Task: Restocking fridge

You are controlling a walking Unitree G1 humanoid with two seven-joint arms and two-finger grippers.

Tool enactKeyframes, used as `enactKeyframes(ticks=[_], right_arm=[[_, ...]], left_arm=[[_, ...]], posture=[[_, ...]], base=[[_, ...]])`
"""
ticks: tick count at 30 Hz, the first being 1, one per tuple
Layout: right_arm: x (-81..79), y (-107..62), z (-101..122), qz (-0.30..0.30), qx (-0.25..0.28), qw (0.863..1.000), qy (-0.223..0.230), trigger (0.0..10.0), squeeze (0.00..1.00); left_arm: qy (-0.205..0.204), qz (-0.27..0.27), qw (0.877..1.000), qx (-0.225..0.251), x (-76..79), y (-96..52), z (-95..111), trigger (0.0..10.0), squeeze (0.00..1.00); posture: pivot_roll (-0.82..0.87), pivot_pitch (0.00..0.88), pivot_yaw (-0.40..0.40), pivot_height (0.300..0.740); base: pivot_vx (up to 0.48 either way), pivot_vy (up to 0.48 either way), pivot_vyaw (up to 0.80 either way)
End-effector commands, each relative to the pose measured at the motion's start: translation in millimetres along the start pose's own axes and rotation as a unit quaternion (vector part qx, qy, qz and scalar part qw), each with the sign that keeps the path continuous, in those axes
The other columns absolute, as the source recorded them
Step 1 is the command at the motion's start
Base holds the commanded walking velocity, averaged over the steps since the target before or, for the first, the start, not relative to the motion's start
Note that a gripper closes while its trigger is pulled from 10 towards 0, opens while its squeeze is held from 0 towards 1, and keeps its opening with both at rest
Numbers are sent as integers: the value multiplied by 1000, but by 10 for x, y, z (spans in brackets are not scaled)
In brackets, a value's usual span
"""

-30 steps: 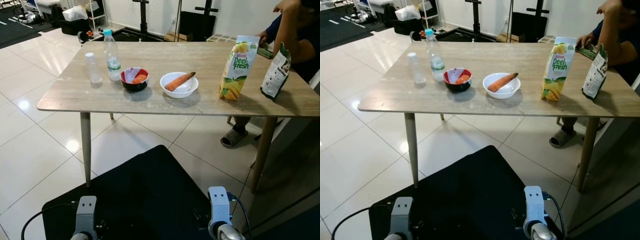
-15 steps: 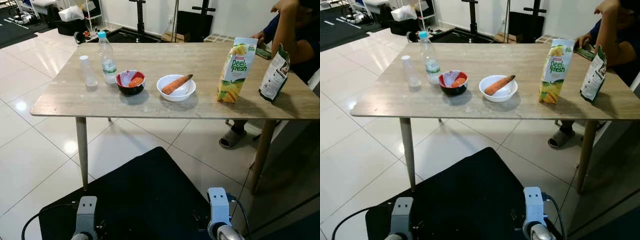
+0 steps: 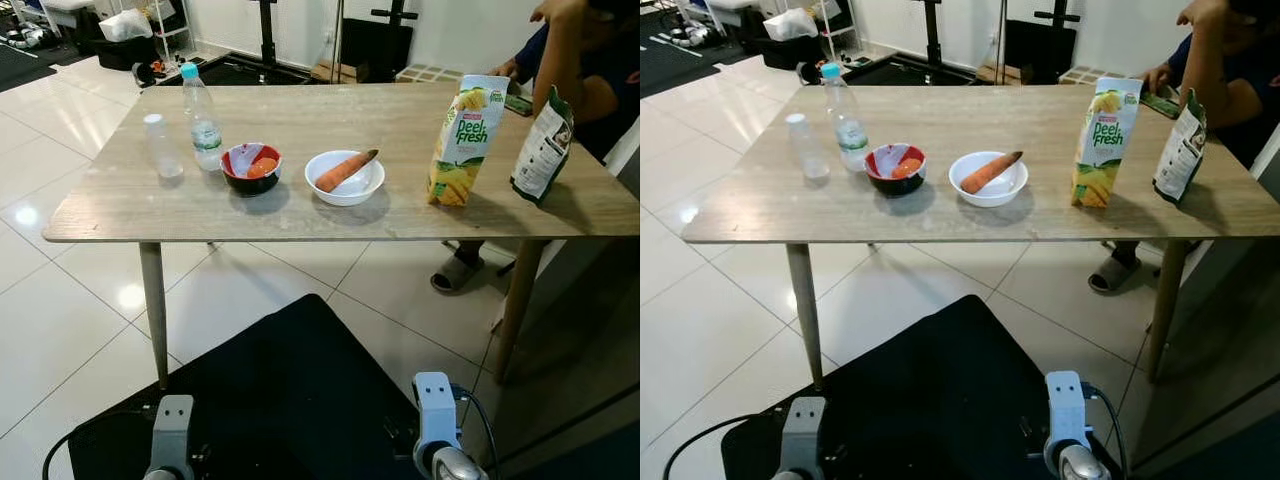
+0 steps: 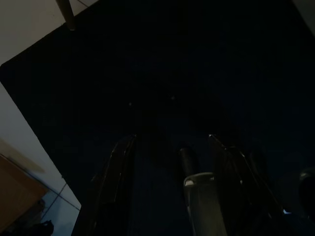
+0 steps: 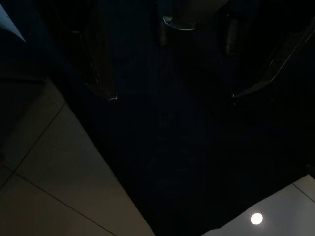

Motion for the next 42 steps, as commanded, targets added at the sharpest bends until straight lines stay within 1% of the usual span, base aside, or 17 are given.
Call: enactKeyframes(ticks=[1,15,26,30,36,42], right_arm=[[0,-10,-32,1,-4,1000,2,10000,0],[-1,-15,-42,1,-3,1000,3,10000,0],[-7,-19,-52,4,-5,1000,-3,10000,0],[-2,-21,-70,3,-10,1000,2,10000,0],[17,-33,-101,-1,-16,1000,5,10000,0],[16,-37,-114,-2,-18,1000,0,10000,0]], left_arm=[[-2,3,1000,-10,-34,-23,-68,10000,0],[0,0,1000,-9,17,3,-21,10000,0],[-1,-1,1000,-9,17,1,-24,10000,0],[-1,-2,1000,-9,18,0,-28,10000,0],[0,-1,1000,-11,24,-1,-37,10000,0],[1,9,1000,-12,10,-4,-46,10000,0]], posture=[[-120,59,36,740],[-123,58,37,740],[-122,59,35,740],[-122,59,35,740],[-123,63,34,740],[-123,66,30,740]], base=[[289,0,0],[290,0,0],[288,0,0],[287,0,0],[286,0,-800],[85,0,0]])
Point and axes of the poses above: a point about 5 cm out from each wrist's last joint towards the gripper, its own y axis pointing out of the wrist towards the gripper, its own z axis along the axis of the wrist's last joint, x = y × z, the point moved 2 cm from there along y, pointing out of the wrist towards the gripper, and after that the axes turned 7 degrees about y, right-handed, at the moved point
